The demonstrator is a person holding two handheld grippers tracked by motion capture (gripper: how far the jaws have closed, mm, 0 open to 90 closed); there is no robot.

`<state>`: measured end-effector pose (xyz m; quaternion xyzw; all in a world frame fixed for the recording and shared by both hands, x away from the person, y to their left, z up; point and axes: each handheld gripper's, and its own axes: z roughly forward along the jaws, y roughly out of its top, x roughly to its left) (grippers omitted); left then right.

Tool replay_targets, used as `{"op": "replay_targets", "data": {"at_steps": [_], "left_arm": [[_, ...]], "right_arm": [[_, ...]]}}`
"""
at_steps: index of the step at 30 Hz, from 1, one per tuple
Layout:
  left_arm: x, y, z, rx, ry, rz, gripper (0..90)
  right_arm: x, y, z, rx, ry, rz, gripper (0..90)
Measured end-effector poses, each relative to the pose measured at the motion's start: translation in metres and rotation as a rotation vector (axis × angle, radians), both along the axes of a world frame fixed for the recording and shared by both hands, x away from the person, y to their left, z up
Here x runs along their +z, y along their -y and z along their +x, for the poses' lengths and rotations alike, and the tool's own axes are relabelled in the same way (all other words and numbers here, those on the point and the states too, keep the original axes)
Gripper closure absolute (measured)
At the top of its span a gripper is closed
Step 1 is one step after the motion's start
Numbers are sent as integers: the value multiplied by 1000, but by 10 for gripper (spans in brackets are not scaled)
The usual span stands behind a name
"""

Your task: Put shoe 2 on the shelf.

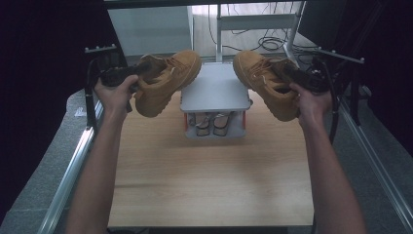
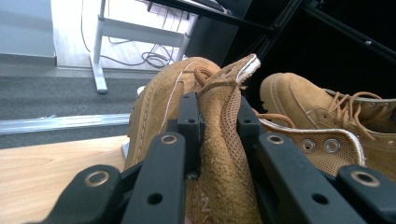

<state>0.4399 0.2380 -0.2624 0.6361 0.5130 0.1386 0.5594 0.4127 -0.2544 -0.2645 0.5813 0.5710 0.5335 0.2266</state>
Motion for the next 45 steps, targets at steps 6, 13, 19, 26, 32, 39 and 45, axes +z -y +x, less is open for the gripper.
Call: {"op": "replay_targets", "data": {"at_steps": [6, 13, 19, 26, 32, 39, 45], "left_arm": [[-3, 20, 30, -4, -47, -15, 779], [-7, 36, 59, -22, -77, -15, 780], [-15, 39, 66, -33, -96, -52, 778], [-27, 40, 73, -37, -125, -82, 775], [-35, 44, 82, -48, -161, -90, 759], [-35, 42, 87, -76, -152, -36, 668], [-29, 40, 86, -98, -104, 28, 413]], "right_arm": [[1, -26, 28, -27, -32, 38, 802], [-10, -57, 63, -62, -94, 120, 800], [-15, -65, 77, -54, -113, 127, 800], [-15, -64, 85, -27, -142, 109, 790], [-11, -74, 97, 2, -188, 34, 763], [-10, -67, 102, 44, -188, -4, 702], [-10, -61, 105, 91, -151, -18, 570]]}}
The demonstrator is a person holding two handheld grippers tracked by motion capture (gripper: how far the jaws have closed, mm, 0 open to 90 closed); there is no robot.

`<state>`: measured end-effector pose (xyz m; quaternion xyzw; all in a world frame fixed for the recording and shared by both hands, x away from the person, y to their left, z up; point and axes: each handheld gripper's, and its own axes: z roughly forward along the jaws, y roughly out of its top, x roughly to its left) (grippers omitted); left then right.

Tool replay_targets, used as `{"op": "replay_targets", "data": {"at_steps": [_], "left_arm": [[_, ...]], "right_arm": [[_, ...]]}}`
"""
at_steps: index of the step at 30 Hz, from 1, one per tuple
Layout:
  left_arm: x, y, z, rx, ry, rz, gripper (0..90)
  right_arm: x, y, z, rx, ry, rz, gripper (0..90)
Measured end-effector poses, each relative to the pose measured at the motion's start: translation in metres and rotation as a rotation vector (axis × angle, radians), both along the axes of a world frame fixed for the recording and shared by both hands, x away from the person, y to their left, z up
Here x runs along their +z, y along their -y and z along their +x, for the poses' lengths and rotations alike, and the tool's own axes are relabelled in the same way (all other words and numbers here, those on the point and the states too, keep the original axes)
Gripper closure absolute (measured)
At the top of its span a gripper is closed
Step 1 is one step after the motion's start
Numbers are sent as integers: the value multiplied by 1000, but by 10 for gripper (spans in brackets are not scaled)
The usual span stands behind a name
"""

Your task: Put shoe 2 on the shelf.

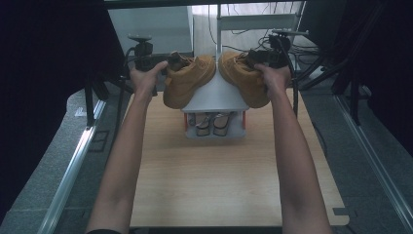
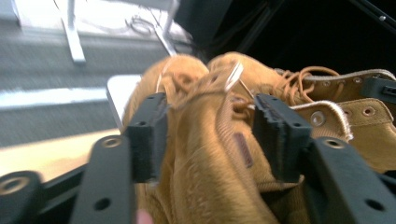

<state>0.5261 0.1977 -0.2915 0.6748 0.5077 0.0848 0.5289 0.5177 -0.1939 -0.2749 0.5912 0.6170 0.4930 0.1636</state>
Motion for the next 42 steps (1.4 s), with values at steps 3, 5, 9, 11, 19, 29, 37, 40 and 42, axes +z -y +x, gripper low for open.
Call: {"op": "replay_targets", "data": {"at_steps": [3, 5, 9, 11, 19, 29, 37, 40, 42], "left_arm": [[3, 2, -1, -40, 13, 22, 325], [4, 2, -3, -52, 30, 29, 320], [6, -1, -5, -57, 49, 15, 312], [7, -3, -7, -49, 62, 8, 313], [15, -15, -16, -50, 100, -28, 309], [17, -38, -35, -20, 154, -24, 348], [12, -58, -51, 10, 191, 14, 433], [7, -66, -57, 29, 198, 14, 479], [3, -71, -60, 48, 198, 24, 536]], "right_arm": [[1, 7, -1, -9, 21, 4, 514], [0, 12, -3, -19, 26, 8, 511], [-4, 21, -4, 8, 36, 51, 498], [-4, 21, -5, 16, 40, 39, 492], [-1, 25, -8, 25, 64, 75, 423], [8, 33, -22, 39, 111, 96, 420], [7, 57, -40, 63, 140, 147, 504], [7, 65, -48, 64, 154, 136, 578], [6, 72, -52, 60, 161, 128, 629]]}}
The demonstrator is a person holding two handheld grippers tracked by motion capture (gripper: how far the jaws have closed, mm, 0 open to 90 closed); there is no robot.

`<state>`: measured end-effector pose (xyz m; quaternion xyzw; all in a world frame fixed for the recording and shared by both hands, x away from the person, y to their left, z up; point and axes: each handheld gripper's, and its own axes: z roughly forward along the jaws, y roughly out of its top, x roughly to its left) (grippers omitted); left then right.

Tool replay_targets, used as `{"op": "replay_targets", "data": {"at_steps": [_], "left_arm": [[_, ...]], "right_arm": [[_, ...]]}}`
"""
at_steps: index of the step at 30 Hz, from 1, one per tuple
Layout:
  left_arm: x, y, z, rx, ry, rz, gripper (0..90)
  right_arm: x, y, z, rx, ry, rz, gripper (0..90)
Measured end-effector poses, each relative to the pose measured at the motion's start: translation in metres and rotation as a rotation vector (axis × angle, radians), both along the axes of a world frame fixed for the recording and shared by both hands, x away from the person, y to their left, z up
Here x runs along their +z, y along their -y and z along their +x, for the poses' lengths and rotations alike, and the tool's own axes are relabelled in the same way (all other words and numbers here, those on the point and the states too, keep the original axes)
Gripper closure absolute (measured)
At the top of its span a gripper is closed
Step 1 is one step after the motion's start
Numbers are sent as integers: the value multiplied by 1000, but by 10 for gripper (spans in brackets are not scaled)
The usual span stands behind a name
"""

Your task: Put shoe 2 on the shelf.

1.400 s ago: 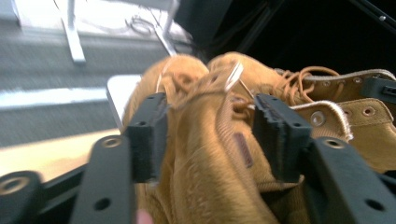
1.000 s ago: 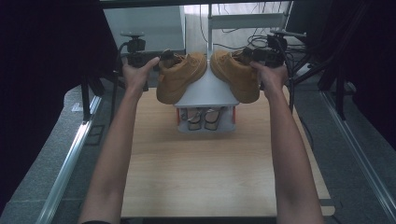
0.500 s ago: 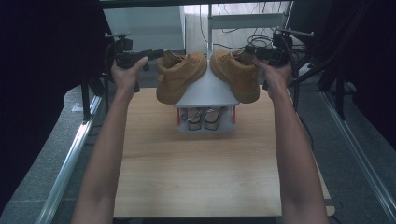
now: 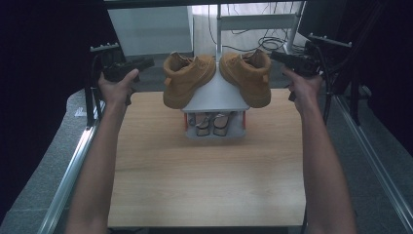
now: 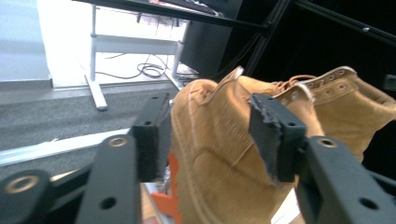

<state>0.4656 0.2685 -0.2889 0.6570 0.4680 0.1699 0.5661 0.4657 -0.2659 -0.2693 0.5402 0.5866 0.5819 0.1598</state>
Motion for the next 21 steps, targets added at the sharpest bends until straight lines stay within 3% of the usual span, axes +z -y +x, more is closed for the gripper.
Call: {"op": "replay_targets", "data": {"at_steps": [7, 10, 14, 21], "left_arm": [[-22, -13, 0, 38, -70, 5, 779], [-34, -13, 2, 29, -94, 22, 859], [-50, -9, 7, 20, -126, 45, 889], [-67, 5, 15, -4, -160, 58, 894]], "right_arm": [[-23, 22, -8, -48, -21, -28, 847], [-37, 25, -6, -64, -32, -82, 889], [-56, 23, -1, -55, -48, -155, 892], [-78, 11, 9, -27, -69, -202, 891]]}}
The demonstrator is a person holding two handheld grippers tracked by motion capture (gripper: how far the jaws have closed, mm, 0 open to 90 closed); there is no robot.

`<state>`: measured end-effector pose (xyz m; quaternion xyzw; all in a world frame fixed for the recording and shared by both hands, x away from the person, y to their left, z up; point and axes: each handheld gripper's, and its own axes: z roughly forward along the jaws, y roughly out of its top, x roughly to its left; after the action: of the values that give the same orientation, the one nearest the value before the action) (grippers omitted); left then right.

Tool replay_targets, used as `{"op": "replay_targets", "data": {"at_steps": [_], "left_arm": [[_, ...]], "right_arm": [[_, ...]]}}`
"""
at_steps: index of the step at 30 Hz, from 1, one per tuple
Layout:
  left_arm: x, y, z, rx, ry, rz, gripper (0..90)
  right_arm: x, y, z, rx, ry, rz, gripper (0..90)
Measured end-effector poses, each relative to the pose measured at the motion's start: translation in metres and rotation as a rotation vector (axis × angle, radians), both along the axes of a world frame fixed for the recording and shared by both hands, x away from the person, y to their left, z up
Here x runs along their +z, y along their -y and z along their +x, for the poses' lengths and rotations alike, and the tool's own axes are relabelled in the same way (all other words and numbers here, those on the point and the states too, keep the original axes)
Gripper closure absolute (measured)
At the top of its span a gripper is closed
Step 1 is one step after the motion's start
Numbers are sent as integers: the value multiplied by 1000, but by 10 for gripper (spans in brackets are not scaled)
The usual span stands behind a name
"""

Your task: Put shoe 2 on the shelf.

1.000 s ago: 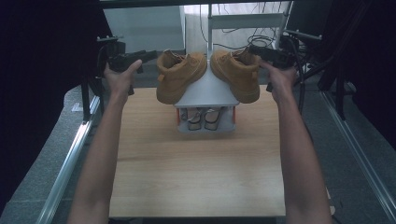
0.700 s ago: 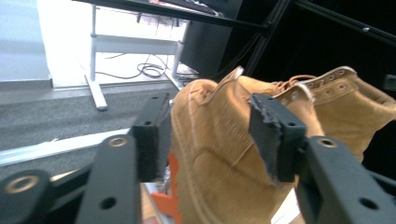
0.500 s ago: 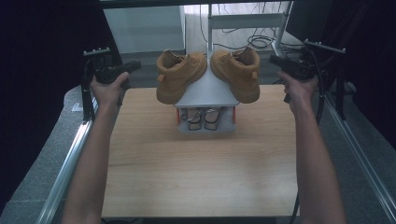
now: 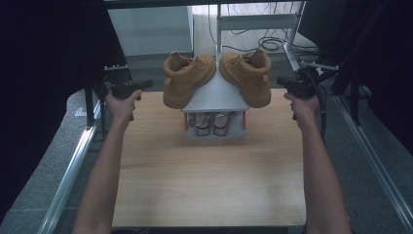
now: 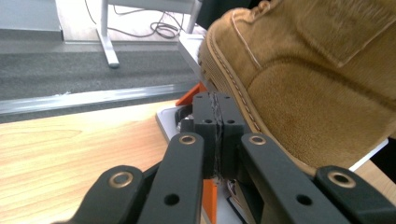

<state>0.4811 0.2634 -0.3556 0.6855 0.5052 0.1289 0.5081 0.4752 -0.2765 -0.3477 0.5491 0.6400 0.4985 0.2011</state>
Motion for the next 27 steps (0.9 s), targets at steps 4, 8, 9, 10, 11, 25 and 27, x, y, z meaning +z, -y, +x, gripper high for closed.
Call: {"op": "replay_targets", "data": {"at_steps": [4, 8, 9, 10, 11, 25, 27], "left_arm": [[0, 18, 3, -35, -4, 12, 894], [4, 34, 2, -47, 6, 37, 894], [5, 35, 2, -44, 5, 45, 895], [6, 35, 3, -41, 3, 46, 895], [5, 35, 3, -43, 2, 40, 896], [5, 37, 5, -19, 3, 3, 899], [6, 36, 5, -21, 6, -7, 899]], "right_arm": [[-3, -14, 3, 31, 17, -23, 892], [-2, -27, 1, 36, 44, -78, 892], [-2, -27, 1, 29, 45, -79, 892], [-2, -27, 1, 28, 44, -82, 892], [-2, -26, 1, 31, 42, -75, 893], [-6, -43, 3, 48, 64, -60, 893], [-7, -43, 4, 45, 63, -58, 893]]}}
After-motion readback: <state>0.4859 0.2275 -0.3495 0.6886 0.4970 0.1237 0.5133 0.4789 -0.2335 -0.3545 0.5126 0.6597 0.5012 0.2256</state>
